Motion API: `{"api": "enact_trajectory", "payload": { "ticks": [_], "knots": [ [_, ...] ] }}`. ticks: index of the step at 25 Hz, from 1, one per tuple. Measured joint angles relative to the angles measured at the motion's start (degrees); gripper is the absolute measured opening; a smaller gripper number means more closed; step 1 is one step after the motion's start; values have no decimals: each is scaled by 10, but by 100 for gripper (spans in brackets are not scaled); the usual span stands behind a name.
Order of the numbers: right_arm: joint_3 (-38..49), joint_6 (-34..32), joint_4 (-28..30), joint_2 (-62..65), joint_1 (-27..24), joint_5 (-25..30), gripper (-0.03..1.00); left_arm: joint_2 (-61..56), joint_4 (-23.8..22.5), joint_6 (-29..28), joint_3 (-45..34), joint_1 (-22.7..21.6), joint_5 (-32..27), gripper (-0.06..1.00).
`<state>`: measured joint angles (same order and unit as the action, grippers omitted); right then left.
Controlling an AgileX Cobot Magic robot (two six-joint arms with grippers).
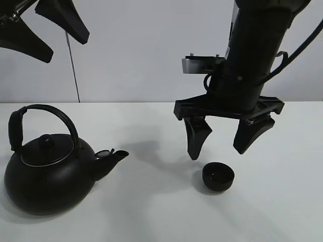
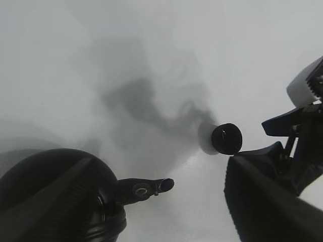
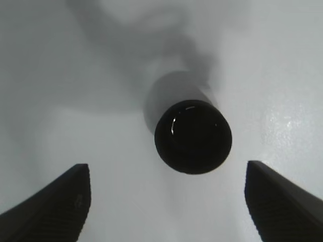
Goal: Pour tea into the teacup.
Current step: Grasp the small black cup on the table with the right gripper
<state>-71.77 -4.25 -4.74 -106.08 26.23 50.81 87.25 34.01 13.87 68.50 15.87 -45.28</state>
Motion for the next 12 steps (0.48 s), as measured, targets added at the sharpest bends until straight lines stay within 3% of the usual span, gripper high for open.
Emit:
{"api": "enact_trajectory", "payload": {
  "ticks": [12],
  "knots": [
    [-4, -17, 26, -54, 0, -40, 58, 0, -1, 0, 0, 0, 0, 51]
  ]
}}
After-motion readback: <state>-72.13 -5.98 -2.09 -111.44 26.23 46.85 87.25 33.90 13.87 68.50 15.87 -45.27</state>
